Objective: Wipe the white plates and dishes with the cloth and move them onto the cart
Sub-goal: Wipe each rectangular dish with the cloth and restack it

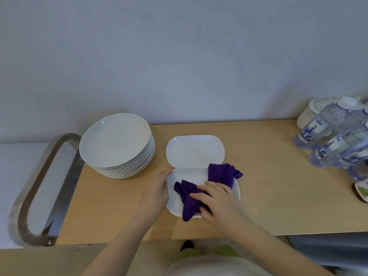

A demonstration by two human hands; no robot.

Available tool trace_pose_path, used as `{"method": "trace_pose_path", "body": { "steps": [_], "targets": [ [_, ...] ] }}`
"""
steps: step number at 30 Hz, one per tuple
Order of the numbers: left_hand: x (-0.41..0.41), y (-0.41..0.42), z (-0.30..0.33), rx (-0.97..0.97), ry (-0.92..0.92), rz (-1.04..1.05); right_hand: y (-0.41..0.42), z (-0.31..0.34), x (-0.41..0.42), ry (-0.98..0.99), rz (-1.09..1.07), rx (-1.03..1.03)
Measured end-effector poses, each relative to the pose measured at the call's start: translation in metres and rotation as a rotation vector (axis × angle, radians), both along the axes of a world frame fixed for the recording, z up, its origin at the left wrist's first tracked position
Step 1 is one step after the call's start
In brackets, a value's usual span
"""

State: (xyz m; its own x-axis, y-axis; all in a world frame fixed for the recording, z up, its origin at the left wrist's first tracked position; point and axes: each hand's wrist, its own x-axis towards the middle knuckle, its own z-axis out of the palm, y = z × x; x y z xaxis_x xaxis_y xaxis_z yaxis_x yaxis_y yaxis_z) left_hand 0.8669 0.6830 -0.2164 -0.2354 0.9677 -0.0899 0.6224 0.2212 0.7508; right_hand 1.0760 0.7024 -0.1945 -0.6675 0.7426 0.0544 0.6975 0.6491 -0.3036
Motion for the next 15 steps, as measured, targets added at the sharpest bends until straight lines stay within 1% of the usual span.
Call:
{"method": "trace_pose_path", "body": {
  "steps": [3,7,11,13,15],
  "targets": [
    [0.0,-0.001,0.0,0.013,-0.025,-0.006,0.006,0.001,0.015,-0.024,-0.061,0.018],
    [0.0,-0.001,-0.001,0.007,-0.07,0.01,0.013,-0.002,0.01,-0.035,-0.216,0.029],
    [-0.001,0.0,0.001,-0.005,-0.129,0.026,0.024,-0.007,-0.018,-0.063,-0.329,-0.074],
    [-0.001,0.0,0.003,-0.005,-0.152,0.017,0.027,-0.011,-0.032,-0.076,-0.335,-0.067],
    [-0.002,0.001,0.005,-0.009,-0.134,0.013,0.026,-0.009,-0.046,-0.074,-0.313,-0.064]
  ]
}}
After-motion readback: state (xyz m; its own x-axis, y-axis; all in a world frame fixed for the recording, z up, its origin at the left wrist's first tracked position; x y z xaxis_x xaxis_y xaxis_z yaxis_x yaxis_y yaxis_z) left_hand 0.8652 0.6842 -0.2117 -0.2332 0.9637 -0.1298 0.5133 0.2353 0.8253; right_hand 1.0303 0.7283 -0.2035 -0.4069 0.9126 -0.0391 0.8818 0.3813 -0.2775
